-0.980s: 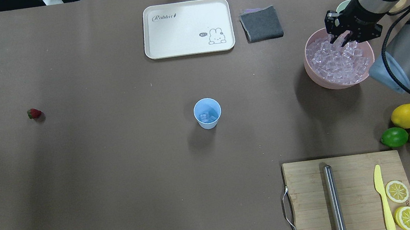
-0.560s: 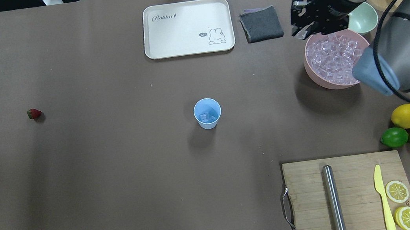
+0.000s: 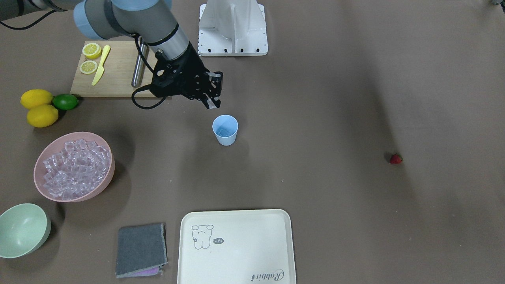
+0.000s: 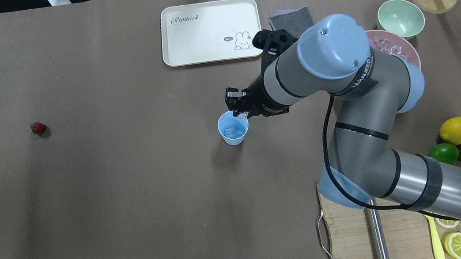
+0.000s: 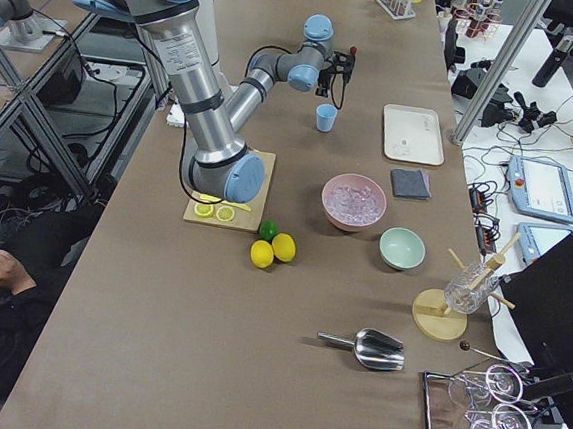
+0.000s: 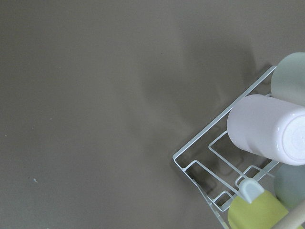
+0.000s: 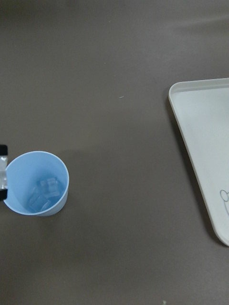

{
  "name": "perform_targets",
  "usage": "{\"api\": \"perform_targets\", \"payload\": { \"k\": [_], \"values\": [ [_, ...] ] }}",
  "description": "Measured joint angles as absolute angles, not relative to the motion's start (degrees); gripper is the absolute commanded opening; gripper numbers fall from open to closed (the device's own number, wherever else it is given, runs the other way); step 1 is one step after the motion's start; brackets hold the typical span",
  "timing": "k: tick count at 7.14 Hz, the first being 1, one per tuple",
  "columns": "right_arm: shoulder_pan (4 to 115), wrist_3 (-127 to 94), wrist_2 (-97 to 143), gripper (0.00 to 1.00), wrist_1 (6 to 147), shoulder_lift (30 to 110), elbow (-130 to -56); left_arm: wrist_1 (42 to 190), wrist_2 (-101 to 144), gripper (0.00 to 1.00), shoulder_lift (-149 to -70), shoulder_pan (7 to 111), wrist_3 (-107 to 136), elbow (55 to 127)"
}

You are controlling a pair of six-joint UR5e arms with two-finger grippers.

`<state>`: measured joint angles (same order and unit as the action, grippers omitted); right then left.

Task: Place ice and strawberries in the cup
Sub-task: 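Open the right gripper to drop the ice into the cup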

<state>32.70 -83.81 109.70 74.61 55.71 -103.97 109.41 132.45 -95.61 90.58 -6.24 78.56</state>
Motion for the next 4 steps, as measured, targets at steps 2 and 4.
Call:
{"api": "perform_targets", "payload": {
  "k": [2, 4],
  "values": [
    [31.0, -83.8, 108.2, 0.00, 72.5, 55.6, -100.3, 109.9, 132.5, 0.98, -95.6, 90.5, -6.2, 78.0],
    [30.4, -84.0, 107.7, 0.00, 68.7, 55.5, -96.6, 109.9, 132.5, 0.98, -95.5, 90.5, -6.2, 77.8]
  ]
}}
